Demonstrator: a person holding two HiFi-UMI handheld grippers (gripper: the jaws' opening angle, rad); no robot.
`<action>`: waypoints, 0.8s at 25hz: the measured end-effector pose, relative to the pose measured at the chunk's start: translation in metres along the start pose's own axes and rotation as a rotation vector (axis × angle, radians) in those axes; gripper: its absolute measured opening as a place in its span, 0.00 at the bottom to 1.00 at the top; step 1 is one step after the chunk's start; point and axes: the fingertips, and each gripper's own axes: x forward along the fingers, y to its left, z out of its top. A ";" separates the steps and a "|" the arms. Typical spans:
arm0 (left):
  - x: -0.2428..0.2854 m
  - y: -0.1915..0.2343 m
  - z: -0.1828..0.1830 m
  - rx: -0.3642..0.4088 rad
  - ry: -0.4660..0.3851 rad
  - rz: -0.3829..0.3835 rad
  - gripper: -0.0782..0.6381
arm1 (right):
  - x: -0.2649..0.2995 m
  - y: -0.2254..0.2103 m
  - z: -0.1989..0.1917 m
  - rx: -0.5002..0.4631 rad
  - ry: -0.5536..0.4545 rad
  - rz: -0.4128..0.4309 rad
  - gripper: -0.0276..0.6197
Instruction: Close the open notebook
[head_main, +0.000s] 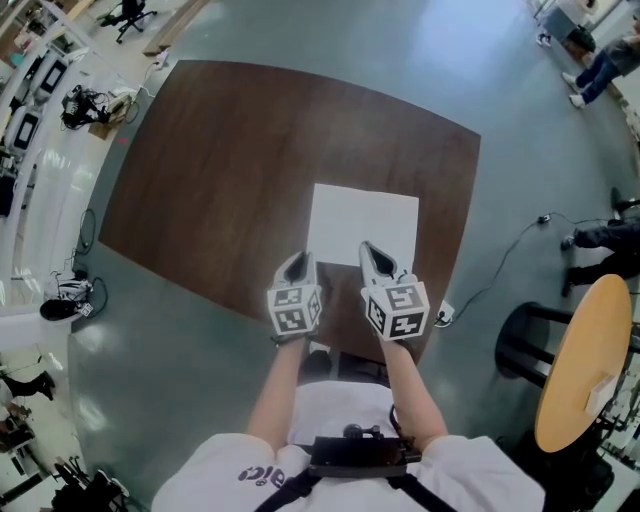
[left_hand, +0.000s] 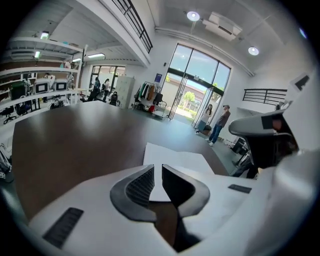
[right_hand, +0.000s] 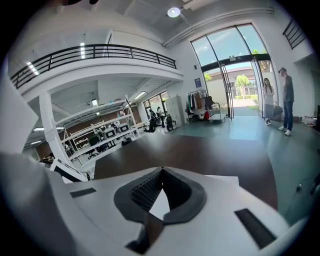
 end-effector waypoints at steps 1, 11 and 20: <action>0.004 0.004 -0.006 -0.006 0.014 0.005 0.12 | 0.002 -0.002 -0.002 0.002 0.006 -0.003 0.02; 0.051 0.013 -0.046 -0.026 0.112 0.018 0.40 | 0.006 -0.024 -0.013 0.022 0.044 -0.034 0.02; 0.073 0.021 -0.066 -0.003 0.146 0.035 0.50 | 0.009 -0.027 -0.020 0.026 0.062 -0.041 0.02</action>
